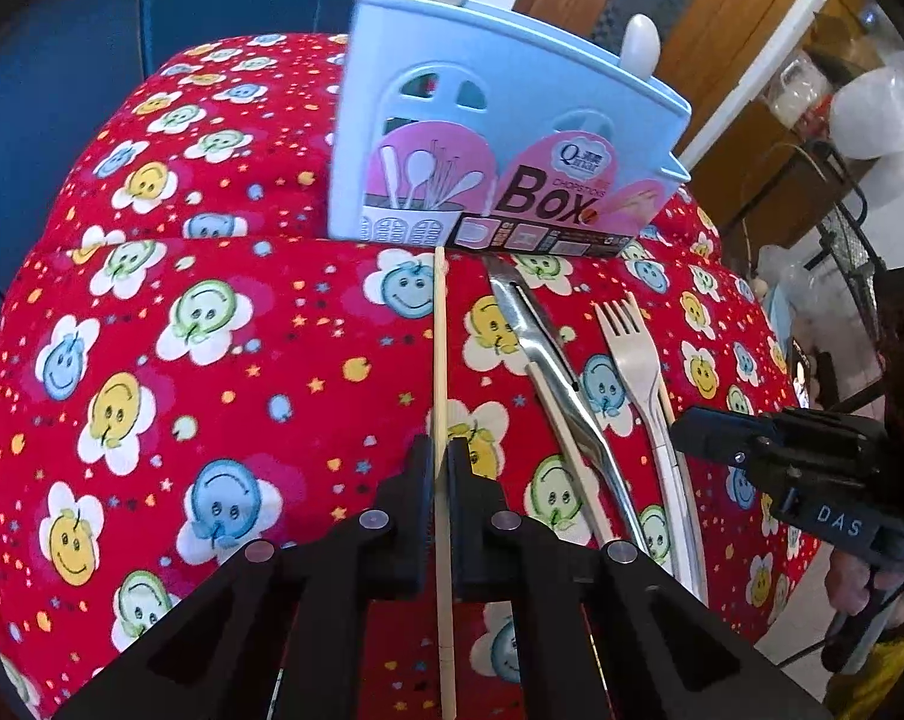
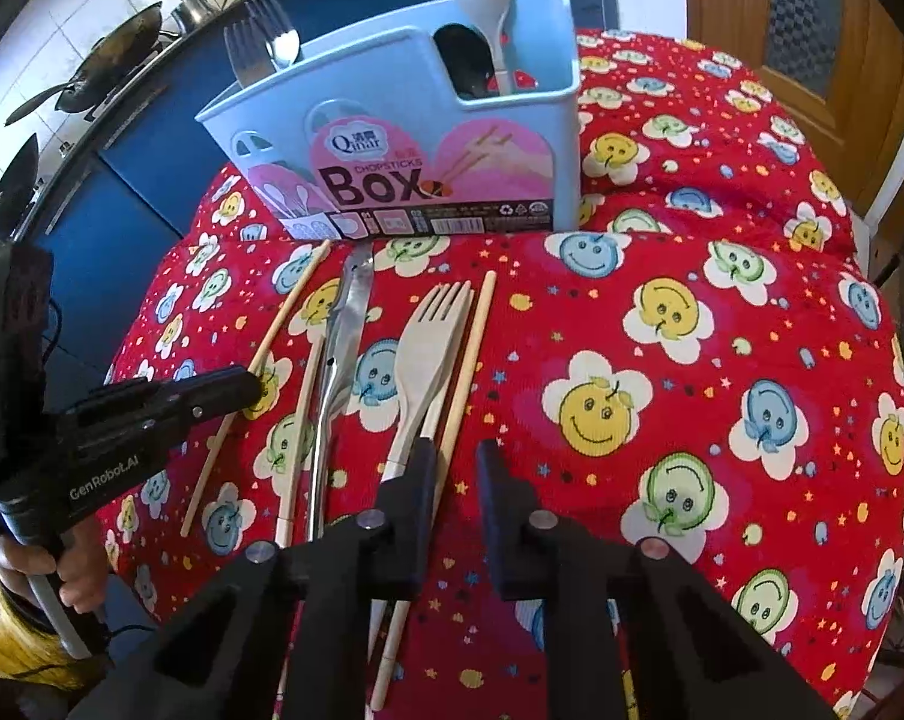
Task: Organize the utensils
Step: 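Grasp a wooden chopstick with the left tool while the right grasps another chopstick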
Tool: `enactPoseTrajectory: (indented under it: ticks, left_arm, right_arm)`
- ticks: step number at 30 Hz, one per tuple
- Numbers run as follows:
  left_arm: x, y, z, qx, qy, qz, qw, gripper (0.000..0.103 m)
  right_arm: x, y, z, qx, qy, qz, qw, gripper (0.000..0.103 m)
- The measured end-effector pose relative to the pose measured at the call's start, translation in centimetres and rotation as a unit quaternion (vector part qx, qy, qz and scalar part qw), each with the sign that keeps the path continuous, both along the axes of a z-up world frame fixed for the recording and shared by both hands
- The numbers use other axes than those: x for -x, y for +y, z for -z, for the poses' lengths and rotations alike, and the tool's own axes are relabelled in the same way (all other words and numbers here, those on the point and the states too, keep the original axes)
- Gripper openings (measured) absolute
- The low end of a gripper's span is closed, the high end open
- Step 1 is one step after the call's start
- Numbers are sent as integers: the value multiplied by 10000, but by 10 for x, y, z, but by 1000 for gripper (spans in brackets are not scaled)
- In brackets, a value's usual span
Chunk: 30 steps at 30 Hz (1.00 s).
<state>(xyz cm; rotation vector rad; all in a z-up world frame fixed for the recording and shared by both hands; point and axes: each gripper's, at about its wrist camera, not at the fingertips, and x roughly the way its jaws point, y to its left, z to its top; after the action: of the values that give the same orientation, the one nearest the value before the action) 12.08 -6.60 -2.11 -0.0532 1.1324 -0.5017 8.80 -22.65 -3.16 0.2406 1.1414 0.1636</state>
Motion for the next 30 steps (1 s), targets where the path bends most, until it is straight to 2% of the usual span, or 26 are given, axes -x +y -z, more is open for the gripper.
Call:
enactPoseTrajectory:
  ticks: [4, 9, 17, 20, 24, 30]
  left_arm:
    - [-3, -2, 0, -44, 76, 59, 9999, 5]
    - [-8, -13, -3, -398, 247, 284, 9985, 5]
    - [-17, -23, -3, -761, 525, 571, 9941, 5]
    - [-18, -29, -4, -1004, 571, 702, 9908, 5]
    - [-18, -39, -4, -1227, 553, 844, 9873, 5]
    - [-22, -36, -3, -1133, 718, 709, 9884, 5]
  right_arm:
    - [-9, 3, -1, 80, 219, -45, 9997, 15]
    - [-31, -2, 5, 78, 743, 1, 9972, 14]
    - [-37, 7, 4, 514, 1044, -170, 9931, 8]
    - [-32, 4, 4, 695, 1202, -203, 9901, 7]
    - [-22, -3, 5, 903, 1202, -189, 9885, 7]
    - [-17, -2, 5, 1002, 946, -280, 9901, 7]
